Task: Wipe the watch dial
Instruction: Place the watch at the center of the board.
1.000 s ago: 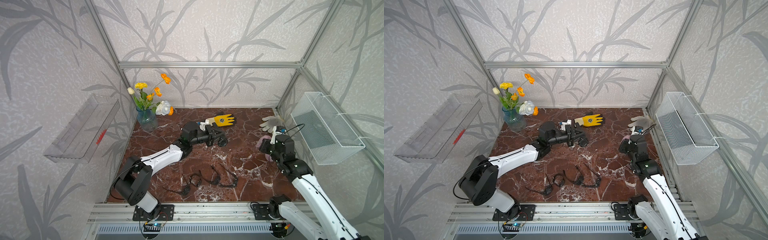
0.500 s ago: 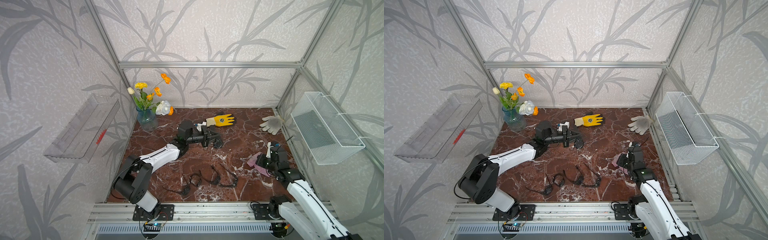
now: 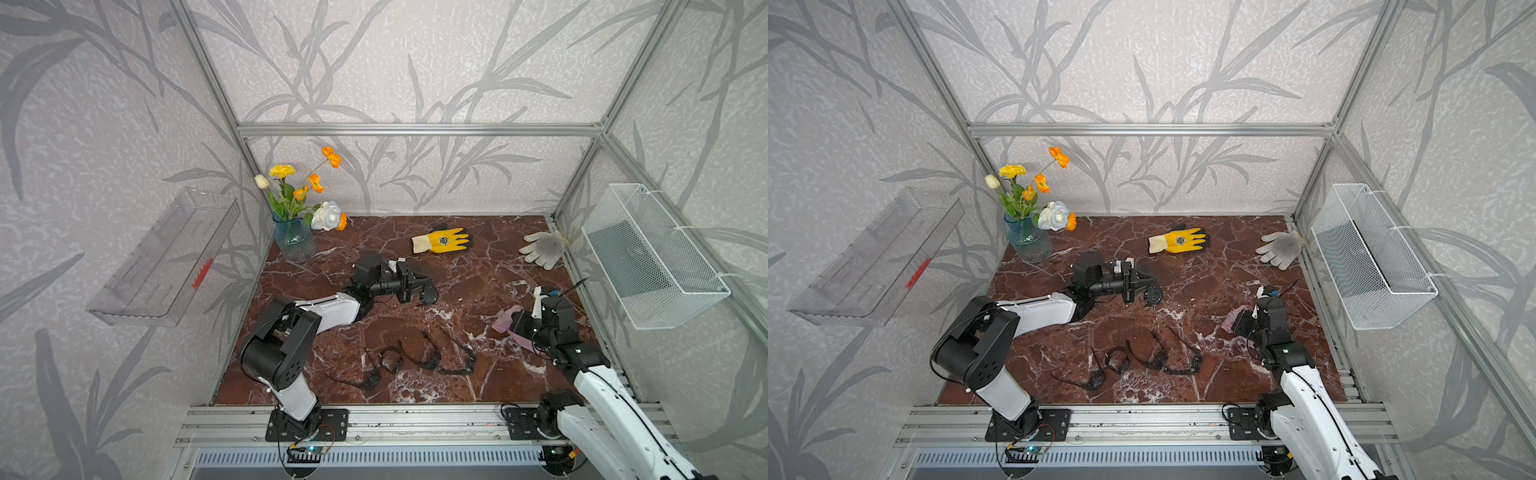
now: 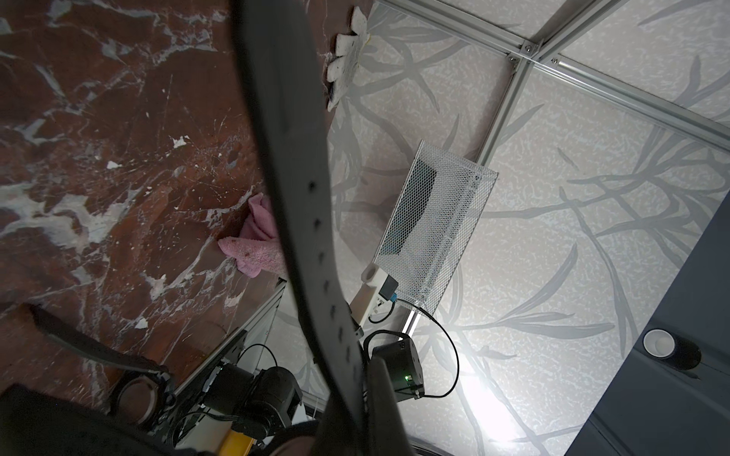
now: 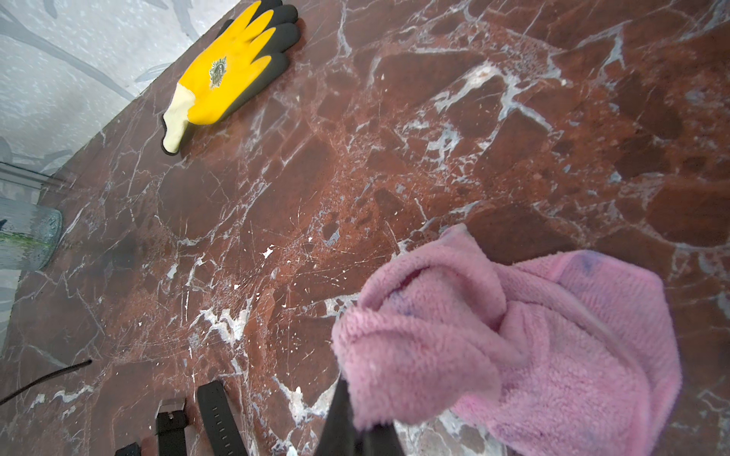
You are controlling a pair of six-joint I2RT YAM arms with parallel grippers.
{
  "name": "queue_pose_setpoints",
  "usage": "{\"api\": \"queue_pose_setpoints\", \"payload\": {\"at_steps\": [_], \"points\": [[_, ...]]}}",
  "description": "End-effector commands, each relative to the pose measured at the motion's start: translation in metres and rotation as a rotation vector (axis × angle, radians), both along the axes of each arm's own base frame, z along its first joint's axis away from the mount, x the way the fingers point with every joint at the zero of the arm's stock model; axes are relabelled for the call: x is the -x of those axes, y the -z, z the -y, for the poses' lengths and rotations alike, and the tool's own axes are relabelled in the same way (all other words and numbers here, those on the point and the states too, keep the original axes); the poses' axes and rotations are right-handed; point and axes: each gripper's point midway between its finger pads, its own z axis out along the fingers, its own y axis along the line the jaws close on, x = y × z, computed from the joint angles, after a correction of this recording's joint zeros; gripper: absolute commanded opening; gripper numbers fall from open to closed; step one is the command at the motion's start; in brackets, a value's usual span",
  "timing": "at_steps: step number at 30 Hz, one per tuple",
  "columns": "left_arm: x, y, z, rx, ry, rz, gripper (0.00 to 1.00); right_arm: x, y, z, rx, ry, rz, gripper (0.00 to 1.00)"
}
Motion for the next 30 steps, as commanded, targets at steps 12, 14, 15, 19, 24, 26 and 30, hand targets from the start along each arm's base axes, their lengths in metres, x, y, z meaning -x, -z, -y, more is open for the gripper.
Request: {"api": "queue_pose_setpoints", "payload": {"at_steps": [12,14,15,19,24,26,30], "points": [[-0.002,0.063,-0.102,-0.808,0.186,0.083,0.0,0.002,0.01,-0.01,-0.062,-0.026,-0.008,0.0],[-0.009,0.077,-0.11,-0.891,0.231,0.068,0.0,0.003,0.009,-0.013,-0.076,-0.036,-0.009,0.0],[-0.012,0.082,-0.112,-0.914,0.246,0.064,0.0,0.003,0.009,-0.014,-0.079,-0.039,-0.01,0.0],[-0.031,0.1,-0.123,-1.022,0.297,0.044,0.0,0.006,0.011,-0.014,-0.08,-0.045,-0.016,0.0],[-0.045,0.124,-0.127,-1.097,0.353,-0.018,0.0,0.008,0.01,-0.013,-0.078,-0.046,-0.011,0.0],[-0.049,0.131,-0.129,-1.111,0.35,-0.038,0.0,0.008,0.009,-0.014,-0.079,-0.048,-0.009,0.0],[-0.057,0.145,-0.128,-1.101,0.322,-0.079,0.0,0.009,0.01,-0.015,-0.083,-0.054,-0.011,0.0]]}}
